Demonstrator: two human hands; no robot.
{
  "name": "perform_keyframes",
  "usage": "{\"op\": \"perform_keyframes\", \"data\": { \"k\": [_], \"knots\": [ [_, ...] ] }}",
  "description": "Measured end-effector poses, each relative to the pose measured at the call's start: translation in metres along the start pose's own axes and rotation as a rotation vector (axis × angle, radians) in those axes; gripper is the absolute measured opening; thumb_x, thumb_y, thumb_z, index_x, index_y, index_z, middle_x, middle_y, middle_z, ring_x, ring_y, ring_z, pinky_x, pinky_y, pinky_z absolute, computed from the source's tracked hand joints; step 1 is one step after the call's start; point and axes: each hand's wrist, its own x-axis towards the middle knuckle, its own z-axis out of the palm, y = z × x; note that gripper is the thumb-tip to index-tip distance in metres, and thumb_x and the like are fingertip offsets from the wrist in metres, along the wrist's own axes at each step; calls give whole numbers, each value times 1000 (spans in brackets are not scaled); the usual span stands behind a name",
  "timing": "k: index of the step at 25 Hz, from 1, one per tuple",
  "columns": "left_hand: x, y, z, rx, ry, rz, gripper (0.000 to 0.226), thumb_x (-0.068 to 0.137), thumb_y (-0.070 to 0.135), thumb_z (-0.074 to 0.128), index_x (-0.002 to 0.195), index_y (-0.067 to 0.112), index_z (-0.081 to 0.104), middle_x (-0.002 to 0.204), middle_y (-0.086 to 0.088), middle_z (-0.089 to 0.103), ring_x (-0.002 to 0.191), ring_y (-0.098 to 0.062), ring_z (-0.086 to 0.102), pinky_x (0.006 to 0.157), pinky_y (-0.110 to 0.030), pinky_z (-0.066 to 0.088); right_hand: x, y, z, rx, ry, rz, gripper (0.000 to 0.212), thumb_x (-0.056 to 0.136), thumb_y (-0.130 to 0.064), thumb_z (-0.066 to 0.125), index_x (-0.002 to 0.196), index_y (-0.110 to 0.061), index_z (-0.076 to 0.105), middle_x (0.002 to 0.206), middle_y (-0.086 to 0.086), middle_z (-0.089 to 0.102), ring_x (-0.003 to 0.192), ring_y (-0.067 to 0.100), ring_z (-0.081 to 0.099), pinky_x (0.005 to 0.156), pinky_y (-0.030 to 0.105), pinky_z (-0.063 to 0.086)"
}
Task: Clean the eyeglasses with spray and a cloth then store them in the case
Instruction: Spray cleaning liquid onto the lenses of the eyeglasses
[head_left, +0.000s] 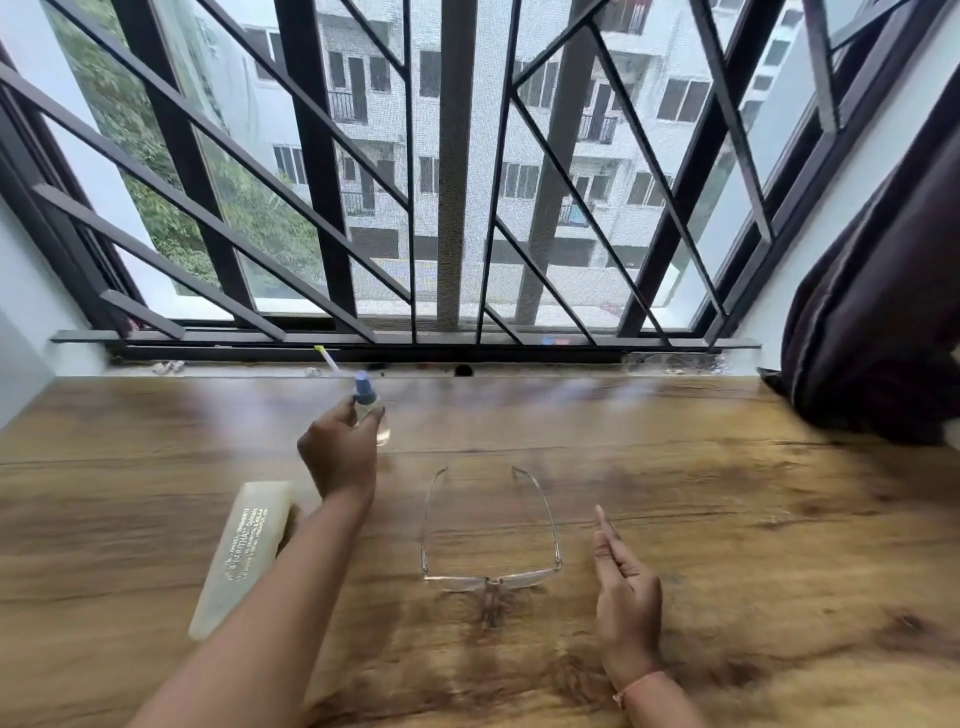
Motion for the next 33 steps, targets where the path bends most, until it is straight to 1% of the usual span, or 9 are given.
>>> {"op": "perform_keyframes", "data": {
  "k": [4,7,9,11,14,22,26,30,33],
  "knots": [
    [-62,42,16,-204,-249,98,32,68,15,80,98,6,72,85,-7,74,71,-5,64,64,-19,48,7,-16,-14,-1,47,-46,33,90,-19,55,123,-21,59,94,-11,61,43,-7,35,49,12,27],
    [-118,64,33,-385,-528,41,20,67,13,80,86,10,75,67,3,66,57,5,53,60,-15,45,10,-36,-30,-19,28,-135,32,89,-18,58,120,-22,61,123,-8,58,77,1,63,63,25,52],
    [-150,71,42,-418,-675,53,11,66,12,79,65,14,69,57,9,49,55,-4,43,57,-23,37,11,-42,-41,-11,-10,-173,31,88,-13,59,118,-20,63,124,-9,58,97,-4,59,77,12,48],
    [-172,72,51,-413,-748,79,30,66,8,78,51,20,55,49,16,34,52,-1,31,52,-22,28,11,-38,-49,-4,-48,-158,31,86,-7,60,115,-15,64,122,-4,61,107,-6,55,86,5,42],
    [-192,68,58,-390,-787,66,22,65,9,78,55,20,61,49,13,29,53,-3,27,53,-24,25,8,-26,-57,-35,-72,-107,31,85,-2,60,115,-10,63,121,3,63,113,1,54,90,2,39],
    [-214,65,65,-363,-857,45,21,66,14,75,67,34,69,61,14,54,59,1,45,60,-23,40,6,-5,-76,-43,-39,-71,31,84,0,61,113,-9,64,114,3,66,90,-22,54,79,0,40],
    [-218,64,64,-310,-813,110,12,68,13,74,71,25,71,44,16,44,48,3,36,51,-20,30,7,0,-77,-58,-42,-62,31,85,1,60,114,-9,64,113,4,66,91,-21,54,82,1,42],
    [-219,61,63,-301,-814,120,29,70,20,73,89,41,68,54,13,59,53,4,42,55,-23,37,6,5,-76,-66,-20,-56,30,85,-5,60,114,-15,65,112,-1,67,99,-14,54,78,-1,41],
    [-221,60,60,-219,-812,163,37,72,19,71,107,33,69,46,11,51,46,1,38,51,-16,29,8,10,-75,-75,4,-46,30,85,-7,61,113,-17,65,111,-1,67,92,-16,55,72,-2,40]
  ]
}}
